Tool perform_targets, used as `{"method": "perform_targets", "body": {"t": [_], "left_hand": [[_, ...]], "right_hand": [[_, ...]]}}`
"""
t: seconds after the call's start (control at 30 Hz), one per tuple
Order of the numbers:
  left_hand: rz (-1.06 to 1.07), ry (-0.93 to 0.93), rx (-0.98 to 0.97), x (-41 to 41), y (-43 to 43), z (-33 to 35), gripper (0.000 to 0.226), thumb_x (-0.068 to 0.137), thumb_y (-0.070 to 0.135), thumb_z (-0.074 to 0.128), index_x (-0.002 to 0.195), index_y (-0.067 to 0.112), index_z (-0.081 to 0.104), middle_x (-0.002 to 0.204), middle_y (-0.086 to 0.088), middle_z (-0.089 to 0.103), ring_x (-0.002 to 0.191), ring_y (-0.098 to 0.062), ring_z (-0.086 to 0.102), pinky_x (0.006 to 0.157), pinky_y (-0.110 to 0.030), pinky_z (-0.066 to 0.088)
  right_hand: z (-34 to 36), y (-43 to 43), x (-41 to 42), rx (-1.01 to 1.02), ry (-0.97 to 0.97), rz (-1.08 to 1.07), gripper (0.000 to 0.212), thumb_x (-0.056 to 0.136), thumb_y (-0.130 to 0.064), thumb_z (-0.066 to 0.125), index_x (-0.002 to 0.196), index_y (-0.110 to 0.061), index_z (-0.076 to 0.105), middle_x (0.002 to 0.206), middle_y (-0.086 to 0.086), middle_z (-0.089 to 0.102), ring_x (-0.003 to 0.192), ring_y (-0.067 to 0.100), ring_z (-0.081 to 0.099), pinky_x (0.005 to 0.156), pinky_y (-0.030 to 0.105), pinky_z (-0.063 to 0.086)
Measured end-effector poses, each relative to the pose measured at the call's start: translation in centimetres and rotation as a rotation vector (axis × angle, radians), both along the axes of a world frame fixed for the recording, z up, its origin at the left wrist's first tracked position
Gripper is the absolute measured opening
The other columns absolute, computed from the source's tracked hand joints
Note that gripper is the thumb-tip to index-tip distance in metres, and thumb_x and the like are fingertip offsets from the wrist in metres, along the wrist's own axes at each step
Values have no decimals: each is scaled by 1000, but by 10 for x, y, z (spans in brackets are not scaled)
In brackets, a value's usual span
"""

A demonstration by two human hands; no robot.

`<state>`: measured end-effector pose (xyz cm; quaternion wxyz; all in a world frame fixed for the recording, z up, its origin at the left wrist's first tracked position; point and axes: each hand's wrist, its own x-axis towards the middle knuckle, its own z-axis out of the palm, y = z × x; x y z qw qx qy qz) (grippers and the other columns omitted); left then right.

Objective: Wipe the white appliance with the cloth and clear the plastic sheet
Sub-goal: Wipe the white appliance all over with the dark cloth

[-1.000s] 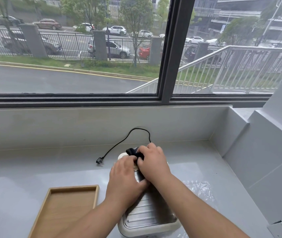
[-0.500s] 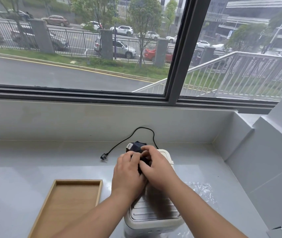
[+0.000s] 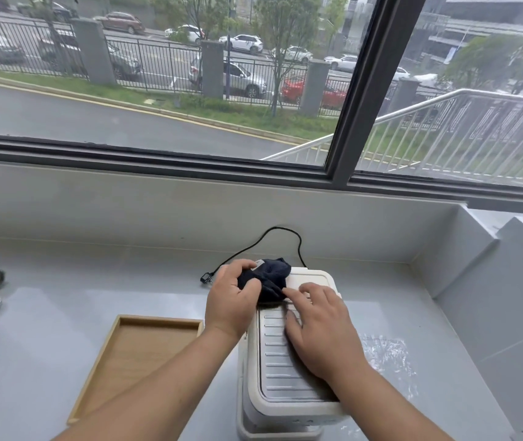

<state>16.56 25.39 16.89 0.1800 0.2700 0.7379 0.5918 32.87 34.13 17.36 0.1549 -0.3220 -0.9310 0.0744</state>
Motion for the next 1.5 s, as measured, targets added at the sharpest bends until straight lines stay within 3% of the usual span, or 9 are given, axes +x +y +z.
{"method": "perform_targets", "body": {"t": [0.1,0.23,0.33,0.57,0.7,0.77,1.0,1.27,1.5], "left_hand": [[29,-85,19,-5,3,-7,30,71,30,53,88,47,71,104,13,65,94,7,59,74,-9,43],[28,-296,43,-20,5,-16,23,71,31,59,88,33,74,85,10,73,81,-12,65,79,-40,57],[19,-378,60,-26,5,-22,24,67,41,64,86,30,74,77,9,71,75,-18,61,70,-39,52],[17,-264,-6,-34,0,-38,23,73,49,60,90,37,70,67,12,68,60,-14,60,58,-34,50],[-78,-200,-19,-38,-8,-47,29,91,34,59,113,52,64,82,6,76,63,-18,65,58,-34,52],[-134,-129,-70,-38,-14,-53,33,97,28,58,118,53,63,95,14,78,77,-16,72,72,-37,58],[-213,132,-292,-32,-28,-77,16,92,17,53,96,33,53,90,9,69,82,-20,69,76,-46,57],[-222,170,-459,-29,-25,-109,16,86,9,49,87,25,47,84,-3,61,83,-28,58,69,-46,52],[-223,212,-577,-28,-15,-142,26,72,-2,41,86,20,47,89,-7,56,84,-27,47,56,-32,31]], "right_hand": [[-2,1,1,-13,-16,-6,48,95,-42,51,141,-33,58,134,-2,58,127,24,49,110,39,39],[0,2,0,-73,-94,0,59,97,-55,44,154,-39,43,154,-3,47,144,24,37,122,41,29],[1,3,-1,-81,-154,2,59,98,-59,40,154,-41,42,161,-2,41,149,25,31,124,43,25],[4,2,-2,-90,-195,-20,61,95,-61,34,152,-42,45,161,-4,39,150,23,29,124,41,24],[6,2,-3,-96,-202,-23,59,95,-60,37,150,-40,48,160,-4,42,149,23,31,124,41,24],[7,1,-3,-95,-204,-26,59,95,-60,37,149,-40,50,159,-3,43,148,23,33,124,41,25],[10,-1,-4,-92,-203,-37,62,93,-60,34,147,-38,53,157,-1,47,146,26,37,123,43,28],[8,-1,-5,-83,-222,-44,62,93,-60,35,148,-38,53,157,-1,46,147,25,36,123,43,27],[7,1,-5,-86,-217,-43,60,93,-58,38,147,-37,54,156,1,48,145,27,38,123,43,27]]}}
